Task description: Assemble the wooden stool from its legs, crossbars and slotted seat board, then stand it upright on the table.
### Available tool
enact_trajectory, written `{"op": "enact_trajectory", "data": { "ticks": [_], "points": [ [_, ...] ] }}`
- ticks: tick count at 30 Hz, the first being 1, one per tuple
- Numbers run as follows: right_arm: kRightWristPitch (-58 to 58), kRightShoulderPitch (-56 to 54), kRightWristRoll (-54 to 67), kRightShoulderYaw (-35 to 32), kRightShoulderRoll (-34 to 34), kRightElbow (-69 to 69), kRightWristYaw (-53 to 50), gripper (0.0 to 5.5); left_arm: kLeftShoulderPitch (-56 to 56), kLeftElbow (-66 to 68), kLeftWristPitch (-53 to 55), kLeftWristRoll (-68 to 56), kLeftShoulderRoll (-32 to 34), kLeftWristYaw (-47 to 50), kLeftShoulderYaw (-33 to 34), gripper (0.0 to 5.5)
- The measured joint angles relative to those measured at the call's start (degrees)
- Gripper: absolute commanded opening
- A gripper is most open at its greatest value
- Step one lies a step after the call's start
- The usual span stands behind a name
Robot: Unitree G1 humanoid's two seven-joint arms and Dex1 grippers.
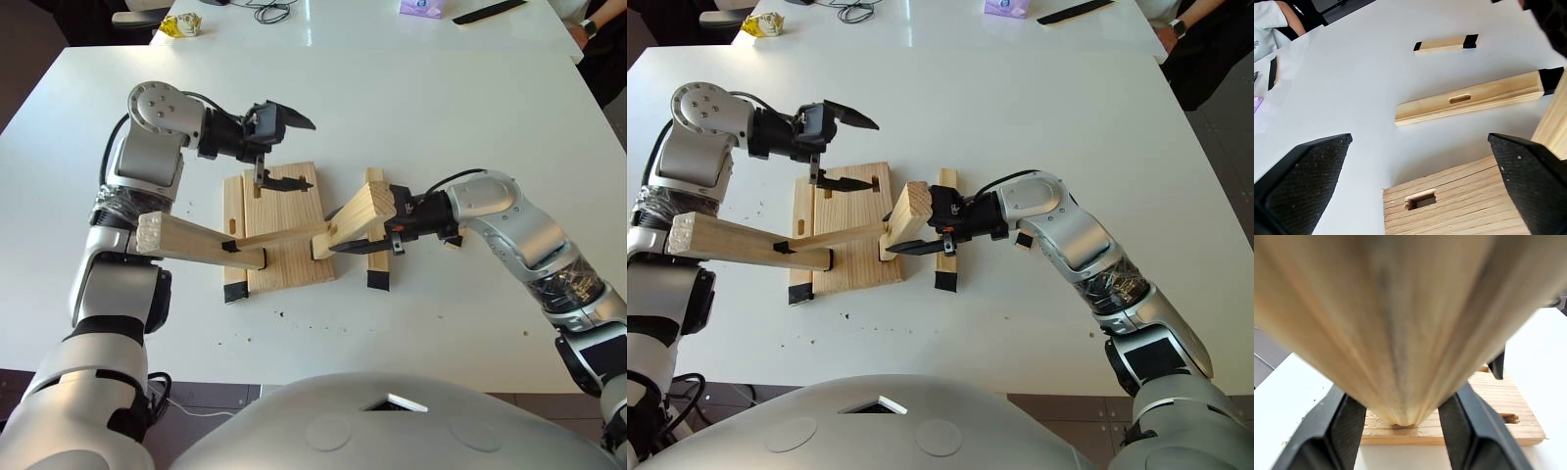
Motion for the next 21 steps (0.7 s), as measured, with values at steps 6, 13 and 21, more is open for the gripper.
{"op": "enact_trajectory", "data": {
  "ticks": [6,13,21],
  "points": [
    [0.0,0.0,0.0,0.0,0.0,0.1,0.0,2.04,1.9,-5.9,6.0,-2.9,2.5,-3.3,-0.3,5.17],
    [0.0,0.0,0.0,0.0,0.1,0.3,0.1,2.04,2.9,-10.4,8.8,-4.6,4.6,-6.6,-2.1,5.17],
    [0.0,0.1,0.0,0.1,0.2,0.1,0.8,2.04,6.2,-17.1,12.0,-7.4,7.7,-7.4,-2.6,5.17]
  ]
}}
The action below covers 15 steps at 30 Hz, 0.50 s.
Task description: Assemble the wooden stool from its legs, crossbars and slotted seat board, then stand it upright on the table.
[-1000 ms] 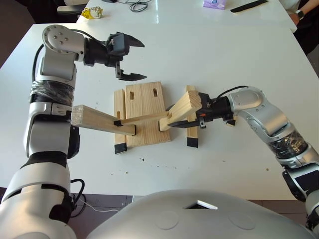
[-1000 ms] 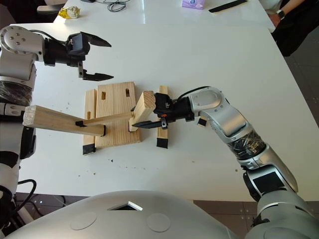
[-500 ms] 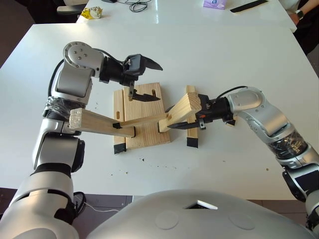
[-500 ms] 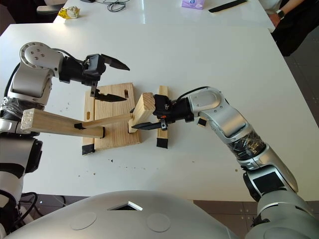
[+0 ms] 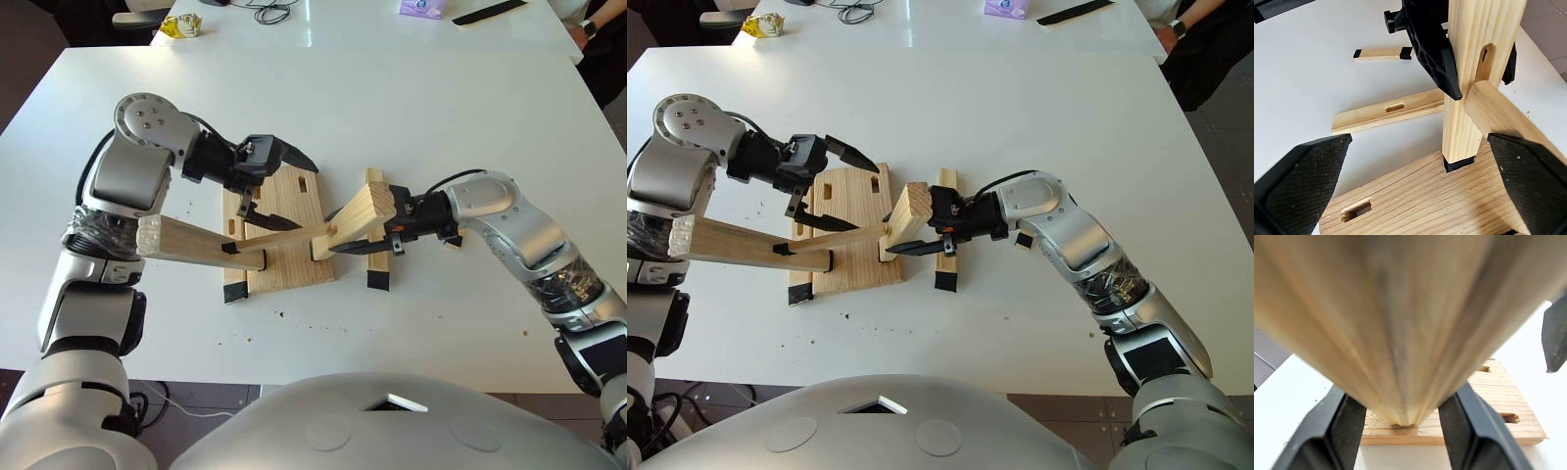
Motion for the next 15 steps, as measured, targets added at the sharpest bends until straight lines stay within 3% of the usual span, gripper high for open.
{"op": "enact_trajectory", "data": {
  "ticks": [15],
  "points": [
    [0.0,-1.3,0.0,0.1,1.3,1.9,1.9,2.04,0.9,-2.0,1.2,-0.3,0.8,1.0,-0.1,5.17]
  ]
}}
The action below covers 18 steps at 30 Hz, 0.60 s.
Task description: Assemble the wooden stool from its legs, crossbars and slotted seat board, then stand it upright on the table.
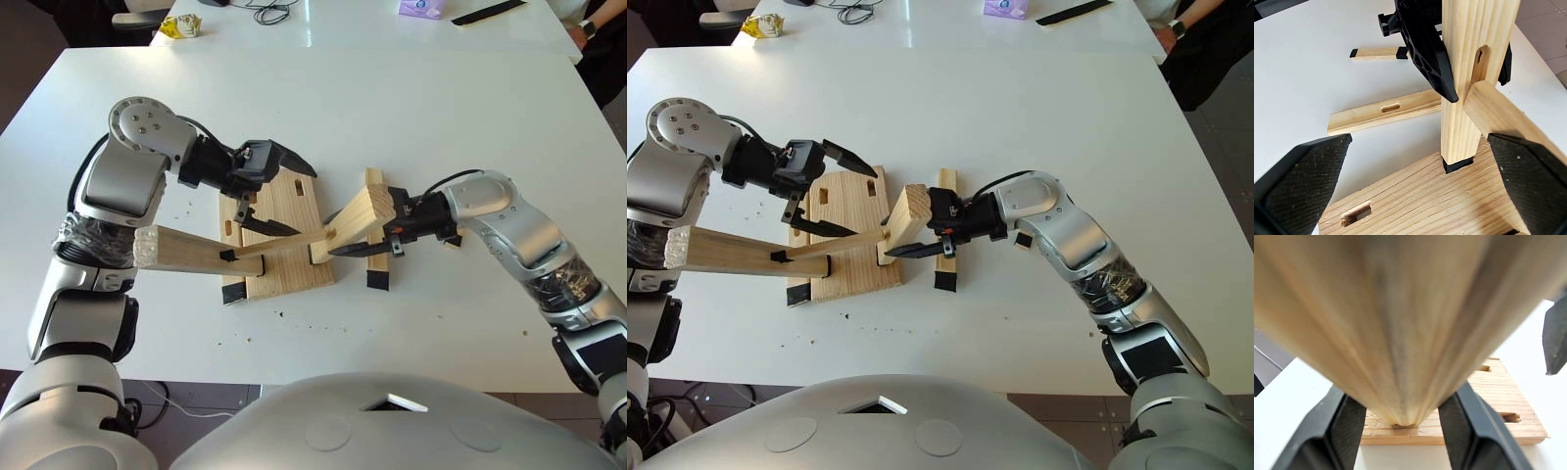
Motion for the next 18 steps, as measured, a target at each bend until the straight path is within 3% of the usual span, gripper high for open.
{"op": "enact_trajectory", "data": {
  "ticks": [18],
  "points": [
    [0.0,-4.3,-1.4,2.3,7.1,6.3,1.8,2.04,1.3,-0.8,0.9,0.0,0.0,1.8,0.0,5.17]
  ]
}}
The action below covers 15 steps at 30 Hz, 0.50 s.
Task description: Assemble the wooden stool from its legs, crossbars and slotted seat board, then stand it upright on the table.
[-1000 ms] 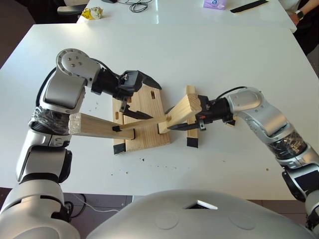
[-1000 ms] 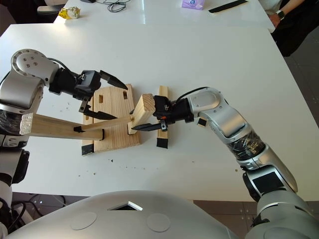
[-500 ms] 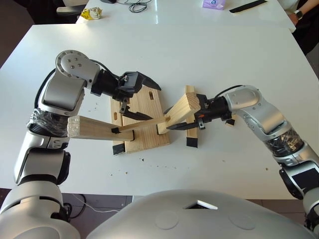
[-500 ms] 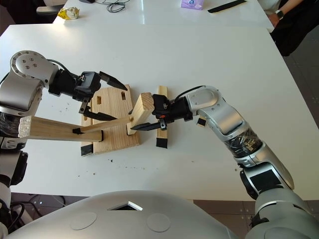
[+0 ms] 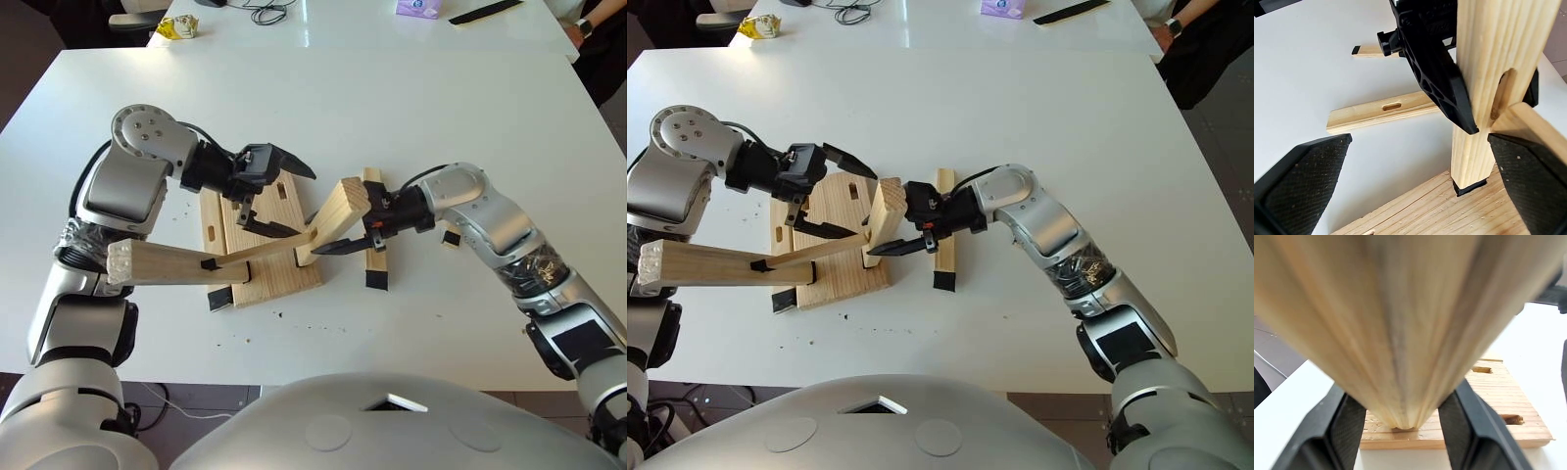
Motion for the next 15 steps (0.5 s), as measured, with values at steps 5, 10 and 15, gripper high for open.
{"op": "enact_trajectory", "data": {
  "ticks": [5,10,15],
  "points": [
    [0.0,-0.2,-0.2,0.2,0.2,0.3,0.0,2.04,0.0,0.5,-0.8,0.0,-0.2,0.4,0.0,5.17],
    [0.0,0.1,-0.2,0.2,0.0,0.0,-0.3,2.04,-0.5,5.5,-5.9,1.1,-1.1,0.0,-0.7,5.17],
    [0.0,0.3,-0.5,0.7,-0.1,-1.0,-0.8,2.04,-2.5,12.9,-15.2,6.9,-1.4,1.0,-2.3,5.17]
  ]
}}
